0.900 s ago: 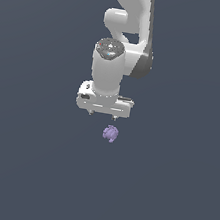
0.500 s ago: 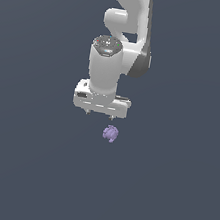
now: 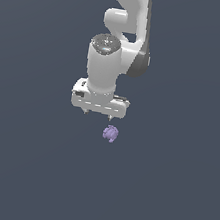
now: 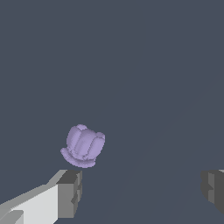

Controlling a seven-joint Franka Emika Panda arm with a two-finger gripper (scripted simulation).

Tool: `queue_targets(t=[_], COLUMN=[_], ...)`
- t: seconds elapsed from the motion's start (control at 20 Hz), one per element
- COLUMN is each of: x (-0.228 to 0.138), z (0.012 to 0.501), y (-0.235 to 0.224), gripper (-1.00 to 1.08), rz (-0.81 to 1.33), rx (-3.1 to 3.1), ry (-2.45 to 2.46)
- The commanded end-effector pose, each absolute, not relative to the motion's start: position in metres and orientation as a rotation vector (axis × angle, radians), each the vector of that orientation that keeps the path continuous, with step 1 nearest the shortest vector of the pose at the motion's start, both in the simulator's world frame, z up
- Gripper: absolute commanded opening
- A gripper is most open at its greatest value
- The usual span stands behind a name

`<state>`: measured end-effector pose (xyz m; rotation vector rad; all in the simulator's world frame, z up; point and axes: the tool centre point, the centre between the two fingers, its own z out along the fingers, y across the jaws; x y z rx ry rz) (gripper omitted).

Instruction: Pick up the object and move it to a goal position.

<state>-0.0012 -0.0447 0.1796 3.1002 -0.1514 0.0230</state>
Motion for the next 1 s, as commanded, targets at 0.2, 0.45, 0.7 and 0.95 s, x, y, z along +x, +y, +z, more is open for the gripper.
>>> queue_targets(t=[0.2, 0.45, 0.7, 0.95], x=[-0.001, -0.002, -0.003, -0.006], z=[0.167, 0.150, 0.128, 0.109], y=[-0.035, -0.022, -0.004, 0.010], gripper=[1.00, 1.00, 1.00, 1.00], rz=[0.022, 0.018, 0.013, 0.007], rx=[3.102, 3.099, 3.087, 3.067], ry=[-0.235, -0.355, -0.519, -0.657])
